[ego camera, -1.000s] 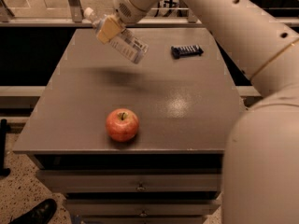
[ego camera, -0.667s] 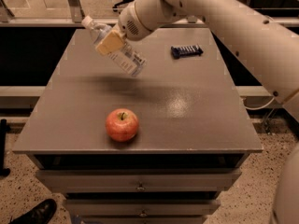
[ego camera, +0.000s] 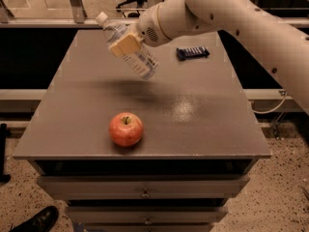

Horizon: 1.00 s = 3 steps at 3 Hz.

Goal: Place blue plastic bottle upright

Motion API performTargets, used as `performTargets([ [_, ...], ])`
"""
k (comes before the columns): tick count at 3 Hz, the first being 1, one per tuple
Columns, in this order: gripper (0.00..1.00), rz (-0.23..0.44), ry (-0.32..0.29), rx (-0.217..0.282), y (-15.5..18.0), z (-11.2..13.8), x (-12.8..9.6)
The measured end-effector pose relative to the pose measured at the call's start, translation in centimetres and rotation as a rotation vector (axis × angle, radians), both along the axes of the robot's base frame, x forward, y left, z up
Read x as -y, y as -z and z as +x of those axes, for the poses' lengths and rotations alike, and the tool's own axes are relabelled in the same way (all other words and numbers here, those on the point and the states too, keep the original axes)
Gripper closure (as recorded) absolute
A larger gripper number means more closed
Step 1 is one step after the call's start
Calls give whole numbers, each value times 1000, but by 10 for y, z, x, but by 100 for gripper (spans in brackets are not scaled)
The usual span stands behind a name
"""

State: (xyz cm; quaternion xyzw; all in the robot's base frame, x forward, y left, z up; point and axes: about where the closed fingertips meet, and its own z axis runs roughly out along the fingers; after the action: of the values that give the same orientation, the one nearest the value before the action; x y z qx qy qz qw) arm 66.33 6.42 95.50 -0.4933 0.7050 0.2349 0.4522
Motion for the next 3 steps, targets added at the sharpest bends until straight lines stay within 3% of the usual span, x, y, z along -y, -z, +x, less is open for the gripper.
performTargets([
  [1,100,36,14,-4,2,0,13],
  [3,100,203,48,35,-20,1,58],
])
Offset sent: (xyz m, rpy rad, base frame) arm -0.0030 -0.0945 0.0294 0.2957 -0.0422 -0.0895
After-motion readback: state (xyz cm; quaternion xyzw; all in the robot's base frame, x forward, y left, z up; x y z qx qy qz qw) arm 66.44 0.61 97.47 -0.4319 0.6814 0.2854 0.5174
